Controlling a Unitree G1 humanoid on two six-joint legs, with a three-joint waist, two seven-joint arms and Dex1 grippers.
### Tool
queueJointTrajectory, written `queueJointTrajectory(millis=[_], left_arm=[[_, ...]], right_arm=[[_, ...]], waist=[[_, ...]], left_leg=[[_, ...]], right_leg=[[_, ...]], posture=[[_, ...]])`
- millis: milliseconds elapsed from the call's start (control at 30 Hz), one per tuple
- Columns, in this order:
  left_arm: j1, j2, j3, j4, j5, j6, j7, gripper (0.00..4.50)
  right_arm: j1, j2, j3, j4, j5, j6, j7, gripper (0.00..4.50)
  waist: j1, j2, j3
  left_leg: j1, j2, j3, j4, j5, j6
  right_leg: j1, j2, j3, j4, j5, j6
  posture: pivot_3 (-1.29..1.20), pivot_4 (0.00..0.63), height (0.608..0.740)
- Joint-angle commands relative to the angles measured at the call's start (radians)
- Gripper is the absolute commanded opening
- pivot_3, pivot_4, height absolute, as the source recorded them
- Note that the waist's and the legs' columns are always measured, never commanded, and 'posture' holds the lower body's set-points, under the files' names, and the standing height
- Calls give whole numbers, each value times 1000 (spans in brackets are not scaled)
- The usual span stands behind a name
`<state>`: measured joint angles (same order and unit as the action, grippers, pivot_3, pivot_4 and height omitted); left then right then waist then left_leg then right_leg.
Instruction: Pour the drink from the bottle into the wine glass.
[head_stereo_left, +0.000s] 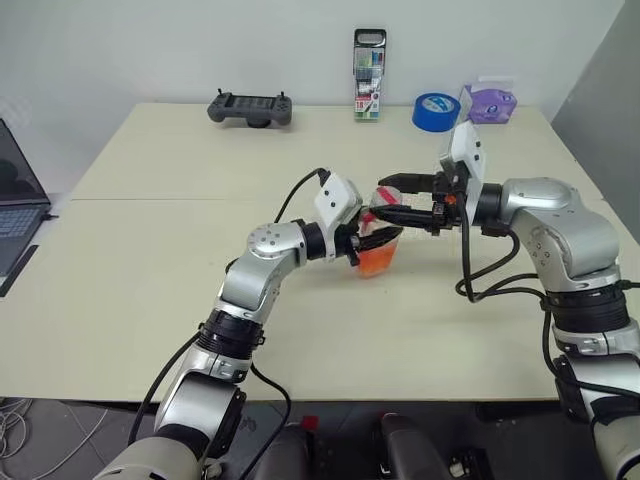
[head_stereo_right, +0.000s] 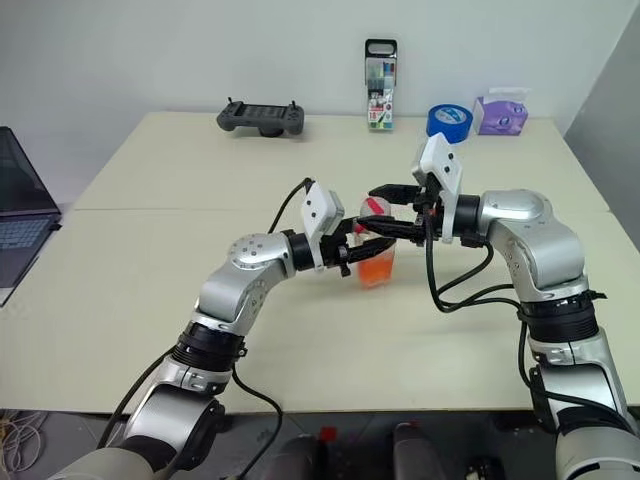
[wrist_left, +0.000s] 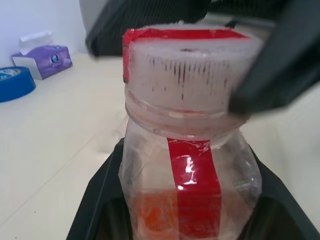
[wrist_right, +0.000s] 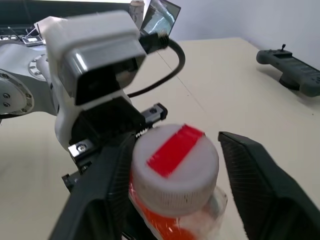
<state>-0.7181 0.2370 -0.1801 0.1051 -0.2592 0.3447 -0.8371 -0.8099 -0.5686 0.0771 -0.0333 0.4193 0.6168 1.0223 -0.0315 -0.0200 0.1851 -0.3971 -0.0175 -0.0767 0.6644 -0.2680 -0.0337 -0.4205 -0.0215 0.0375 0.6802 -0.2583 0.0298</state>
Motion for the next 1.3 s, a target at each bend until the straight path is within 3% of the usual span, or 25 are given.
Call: queueJointTrajectory(millis=[33,67,400,533,700,900,1300], left_arm=[[-28,-6,22,-47,-19,-10,7,1839],[-30,-7,22,-45,-19,-10,7,1839],[-35,-10,24,-25,-16,-22,4,1838],[-35,-14,22,-20,-12,-26,5,1838],[-37,-20,21,-18,-13,-25,7,1836],[-36,-23,20,-18,-13,-25,5,1834],[-33,-23,25,-20,-17,-27,10,1833]], right_arm=[[-11,-2,-43,-37,1,-22,-43,4179],[-9,0,-48,-44,-4,-25,-62,4485],[85,22,-83,-373,73,201,-296,4500],[100,85,-41,-436,42,251,-418,4500],[78,124,9,-381,-51,228,-520,4500],[59,134,18,-336,-73,197,-519,4500],[64,137,-79,-301,-67,219,-572,4500]], waist=[[1,0,0],[1,0,0],[1,0,0],[0,0,0],[1,0,0],[1,0,0],[0,0,0]], left_leg=[[0,0,0,0,0,0],[0,0,0,0,0,0],[-1,0,-1,0,0,0],[0,0,-1,0,0,0],[-1,-1,-1,0,0,0],[-1,-1,-1,0,0,0],[-1,-1,-1,0,0,0]], right_leg=[[0,0,0,0,0,0],[0,0,0,0,0,0],[0,0,1,0,0,0],[0,0,0,1,0,0],[0,0,0,0,0,0],[0,-1,0,0,0,0],[0,-1,0,0,0,0]], posture=[[0,150,740],[0,150,740],[0,150,740],[0,150,740],[0,150,740],[0,150,740],[0,150,740]])
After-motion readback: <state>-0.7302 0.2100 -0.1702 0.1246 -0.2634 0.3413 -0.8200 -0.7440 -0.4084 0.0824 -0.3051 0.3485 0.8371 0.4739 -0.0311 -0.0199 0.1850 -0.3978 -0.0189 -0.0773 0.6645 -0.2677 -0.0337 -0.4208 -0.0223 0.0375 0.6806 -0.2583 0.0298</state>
